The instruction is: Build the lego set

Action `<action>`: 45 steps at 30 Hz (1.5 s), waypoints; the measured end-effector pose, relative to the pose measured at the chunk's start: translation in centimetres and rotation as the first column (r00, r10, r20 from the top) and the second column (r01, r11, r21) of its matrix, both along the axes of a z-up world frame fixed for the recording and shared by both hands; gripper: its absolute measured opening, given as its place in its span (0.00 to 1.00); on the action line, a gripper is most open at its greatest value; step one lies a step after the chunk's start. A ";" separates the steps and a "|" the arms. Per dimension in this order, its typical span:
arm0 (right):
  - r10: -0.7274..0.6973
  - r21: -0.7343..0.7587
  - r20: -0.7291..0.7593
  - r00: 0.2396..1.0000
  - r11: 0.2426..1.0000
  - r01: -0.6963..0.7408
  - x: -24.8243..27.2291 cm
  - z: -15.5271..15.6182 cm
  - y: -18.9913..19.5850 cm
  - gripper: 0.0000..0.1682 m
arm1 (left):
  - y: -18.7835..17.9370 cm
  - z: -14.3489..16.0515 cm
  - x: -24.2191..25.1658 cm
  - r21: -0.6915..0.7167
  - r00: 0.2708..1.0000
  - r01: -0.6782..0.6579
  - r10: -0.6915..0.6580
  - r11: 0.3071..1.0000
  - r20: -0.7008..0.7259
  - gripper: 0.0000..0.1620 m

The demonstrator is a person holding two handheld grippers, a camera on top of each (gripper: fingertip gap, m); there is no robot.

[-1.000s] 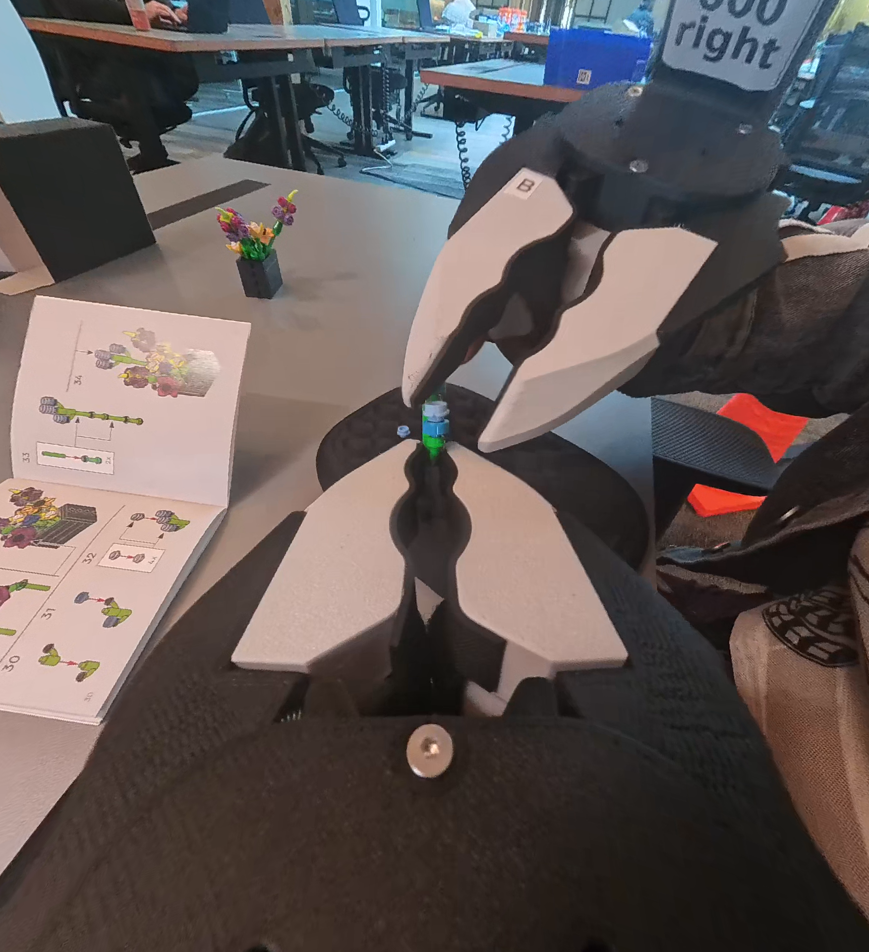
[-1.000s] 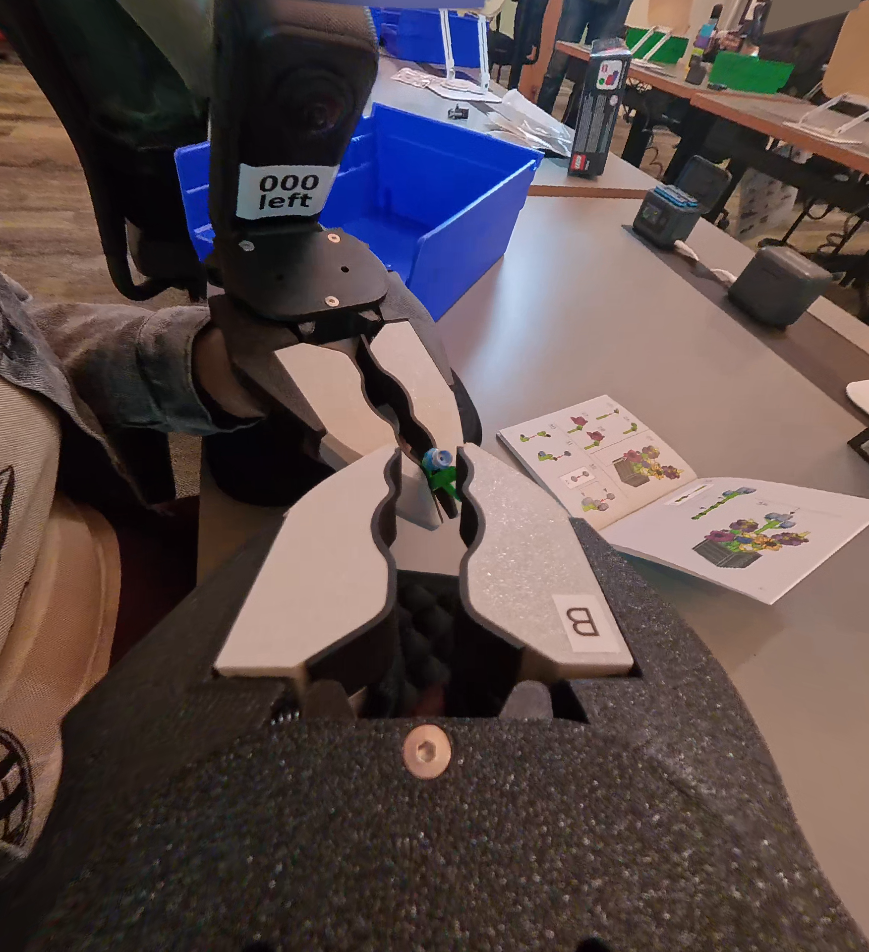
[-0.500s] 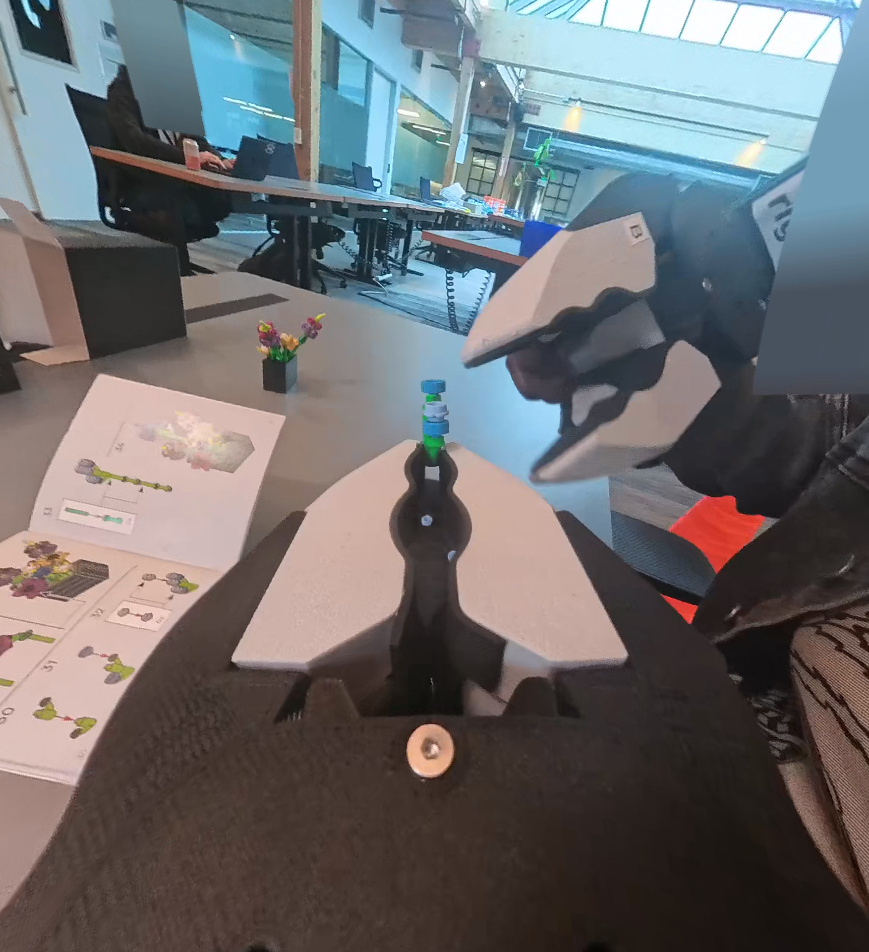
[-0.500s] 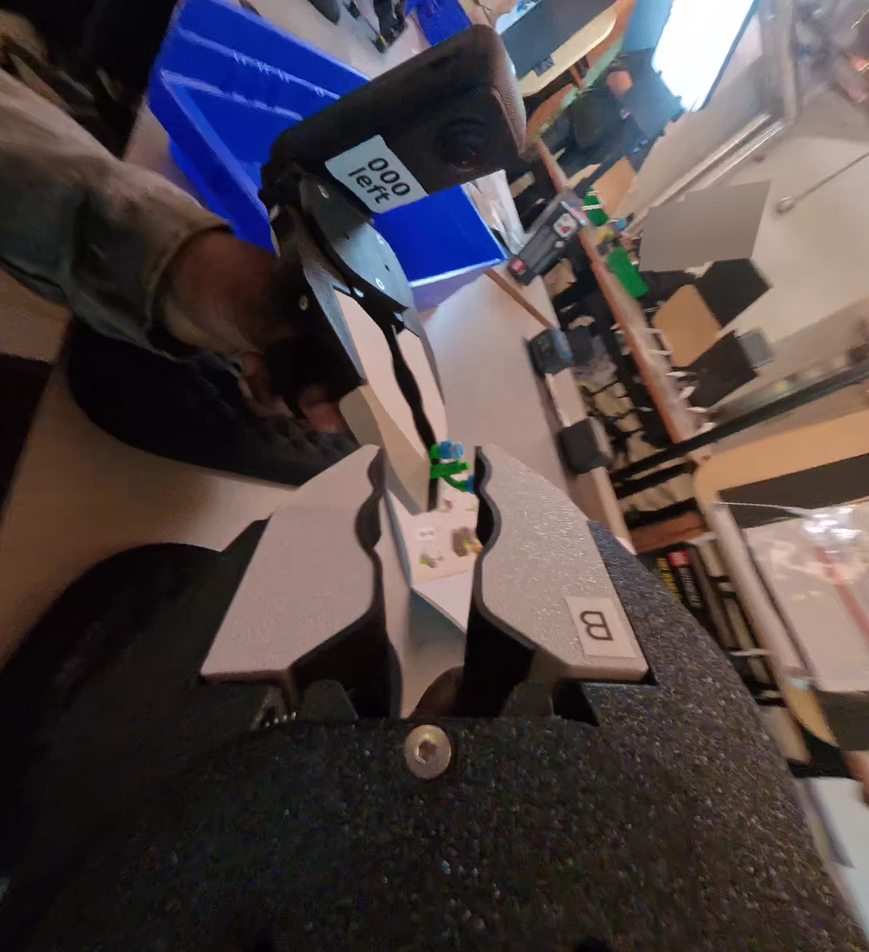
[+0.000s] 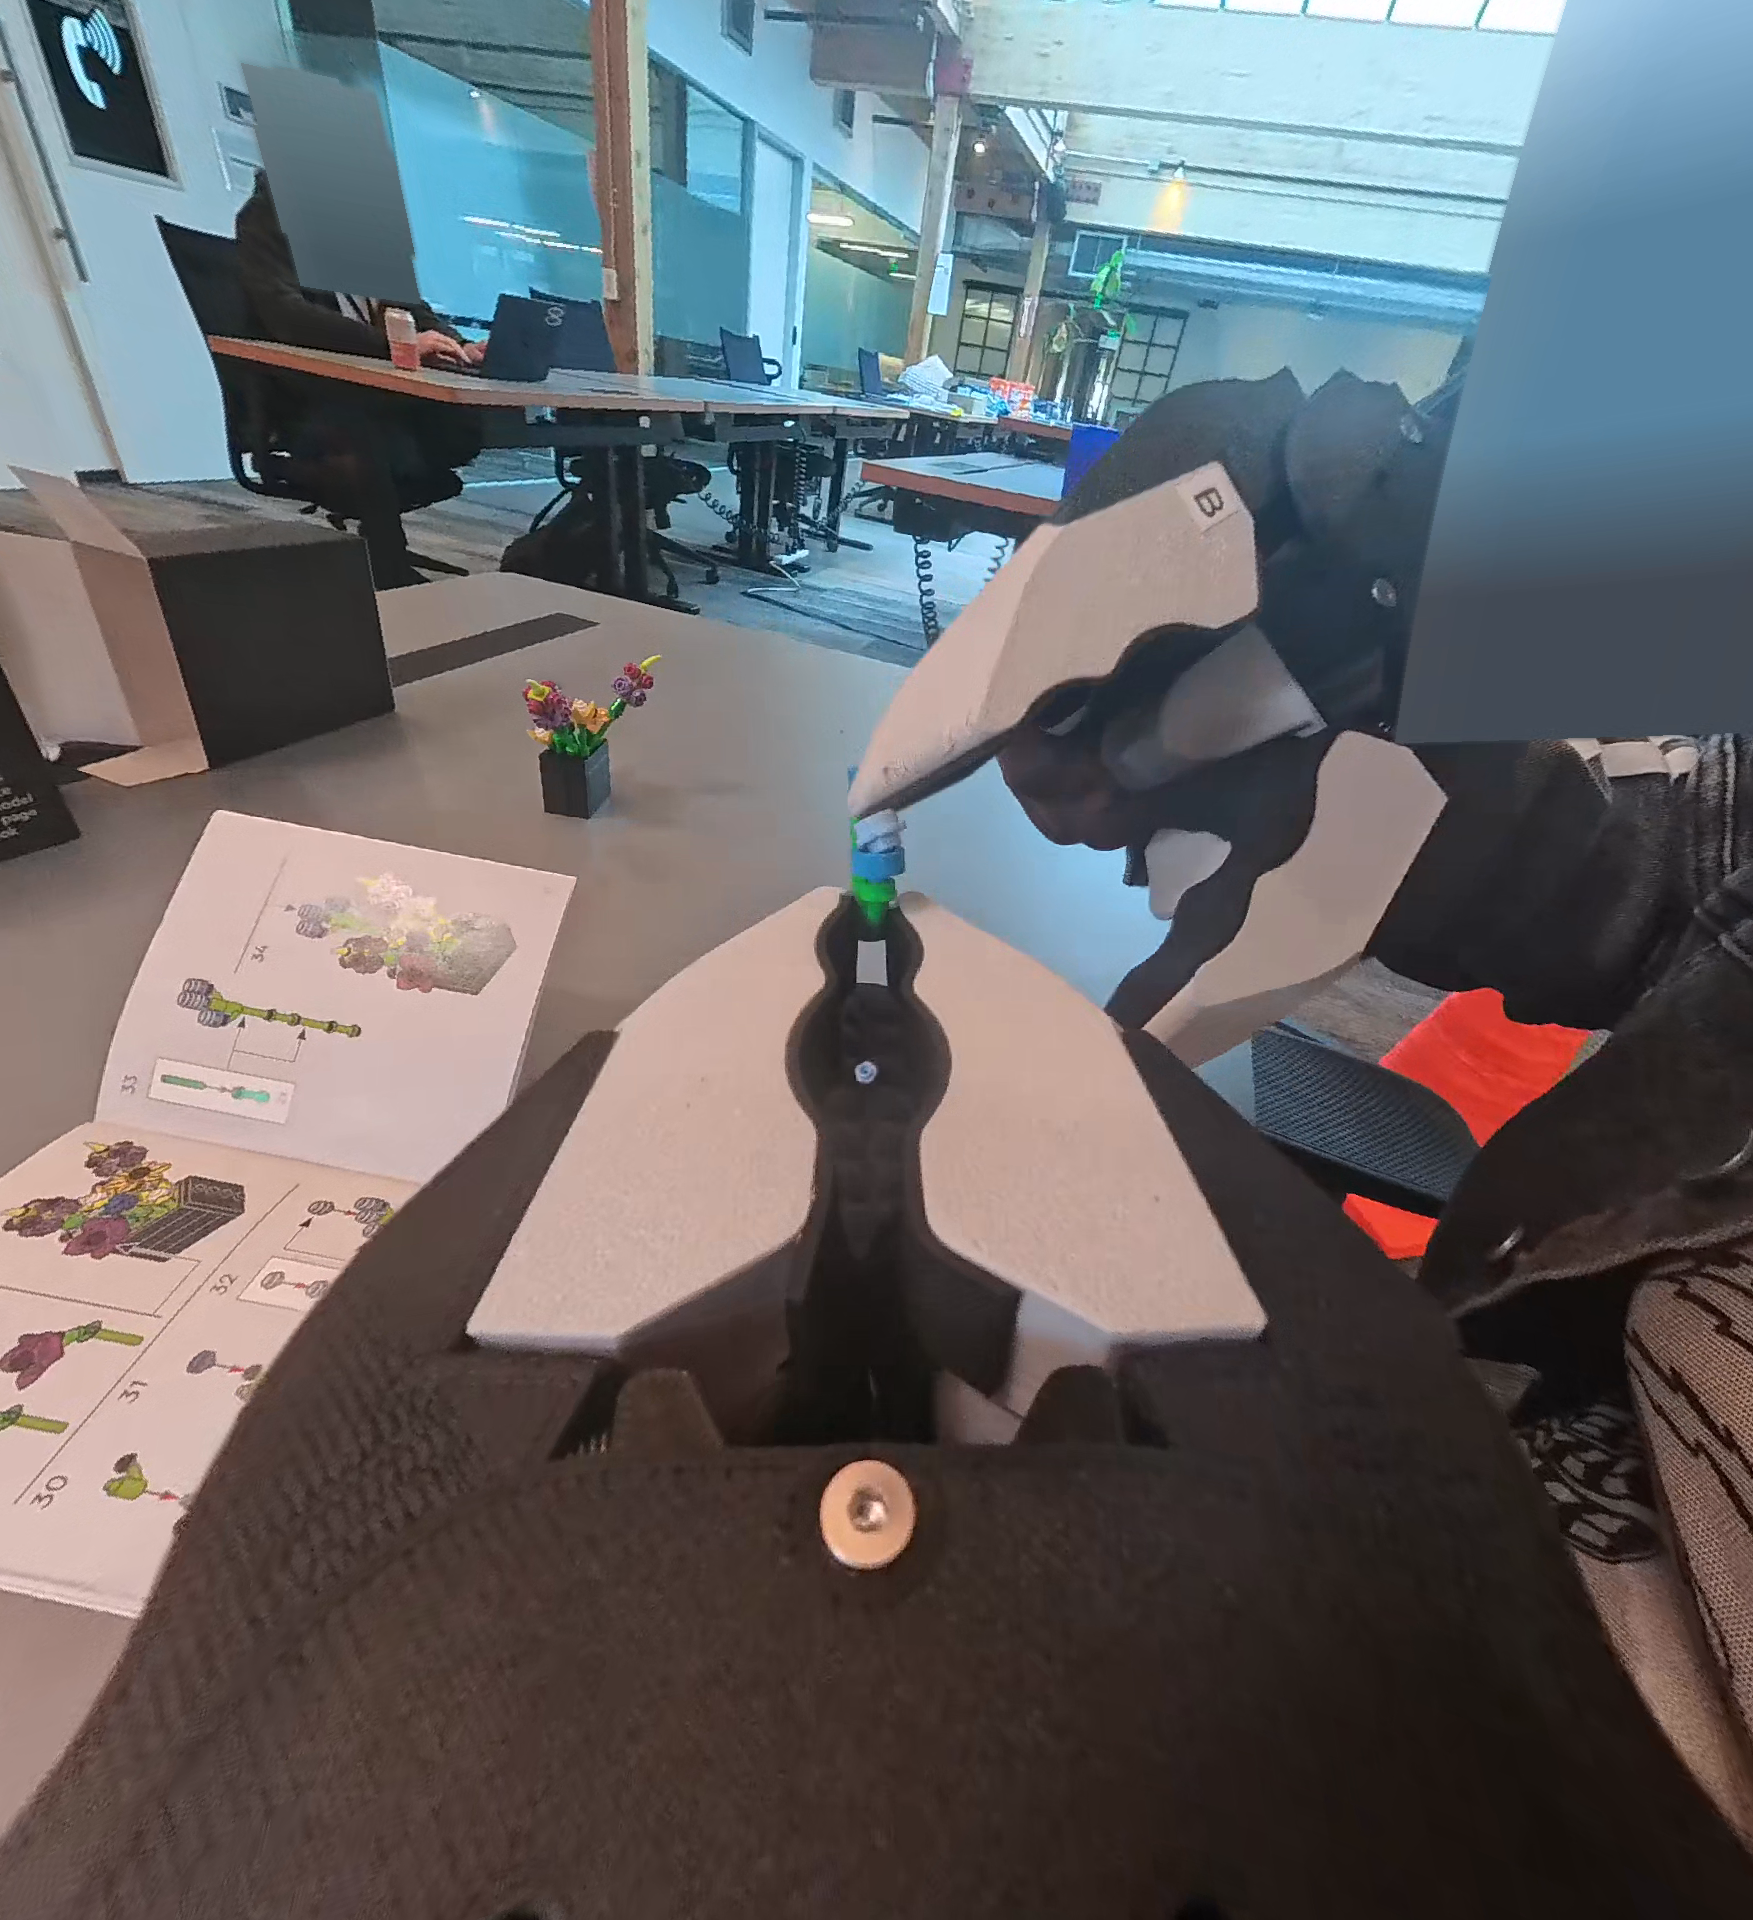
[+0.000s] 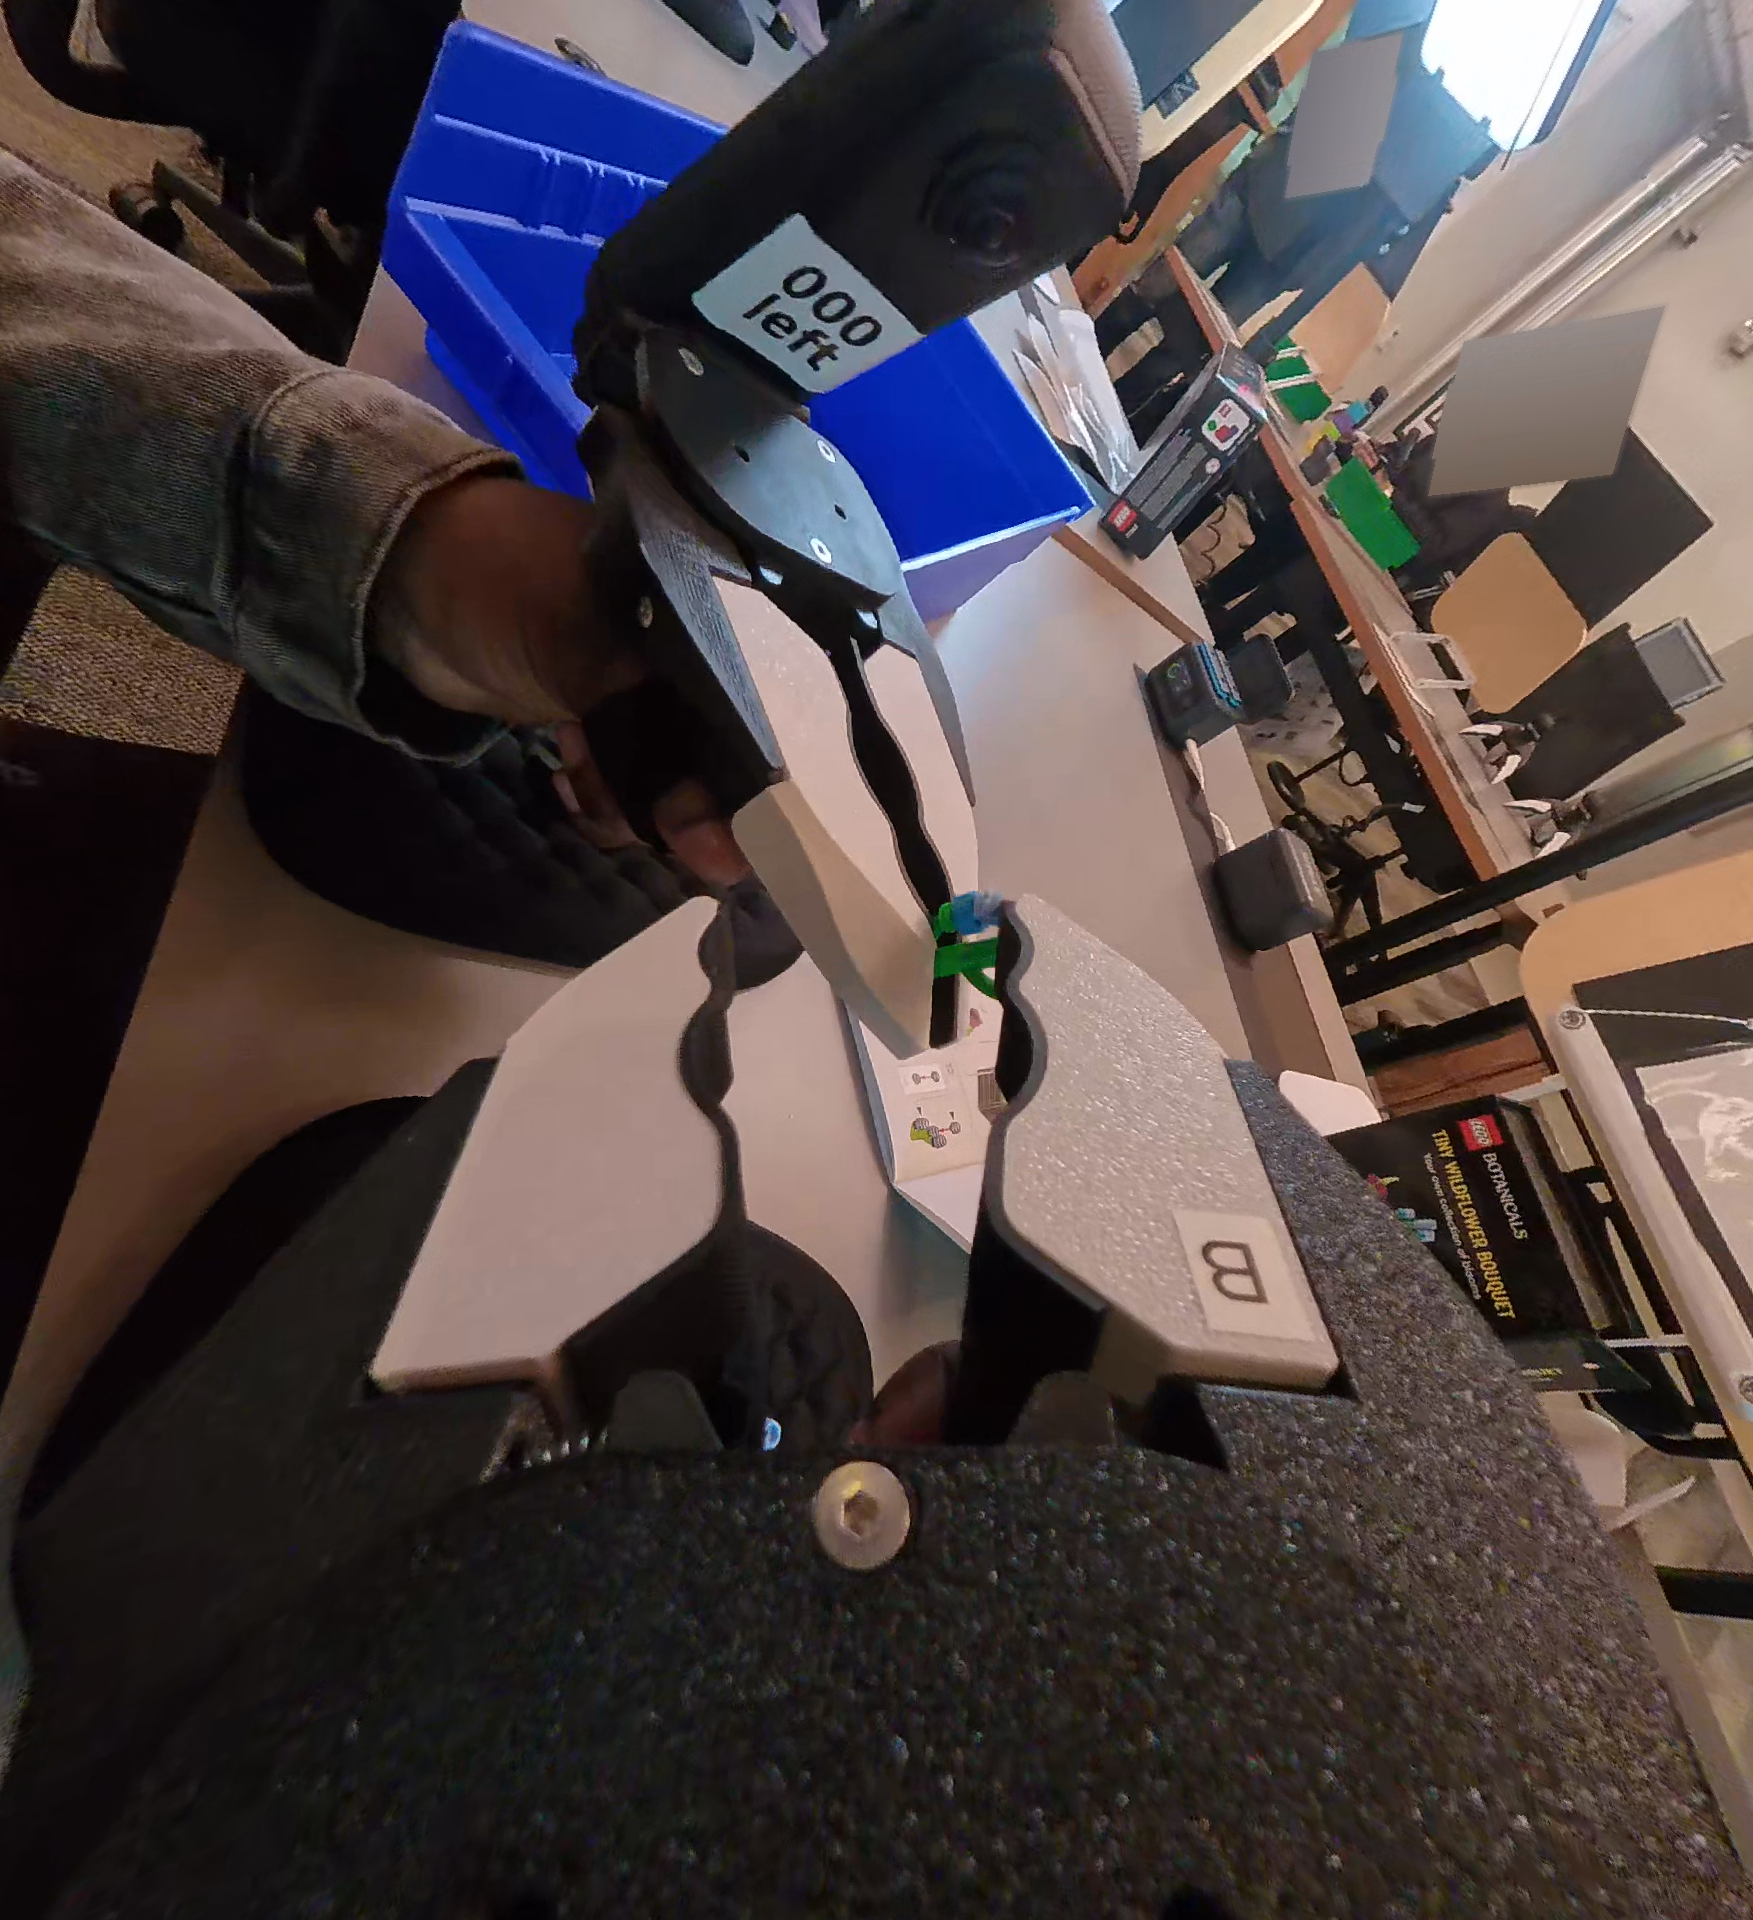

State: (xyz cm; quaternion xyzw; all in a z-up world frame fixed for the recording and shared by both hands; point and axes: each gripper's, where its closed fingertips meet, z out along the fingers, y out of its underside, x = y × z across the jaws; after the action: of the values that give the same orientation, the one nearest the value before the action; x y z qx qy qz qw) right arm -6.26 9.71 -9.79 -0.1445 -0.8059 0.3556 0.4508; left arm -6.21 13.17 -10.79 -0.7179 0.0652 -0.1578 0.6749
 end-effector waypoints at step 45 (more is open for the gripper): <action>0.105 0.398 0.358 0.928 0.881 -0.254 2.5 -7.3 2.6 0.02 | -0.3 -9.3 3.1 -0.584 0.928 0.178 -0.332 0.792 -0.167 0.03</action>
State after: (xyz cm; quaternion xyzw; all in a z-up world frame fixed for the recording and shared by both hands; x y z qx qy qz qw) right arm -3.80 12.31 -17.11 -0.0200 -0.9382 0.1773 0.2967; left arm -3.16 12.88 -20.13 -0.8823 0.2015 -0.1644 0.3924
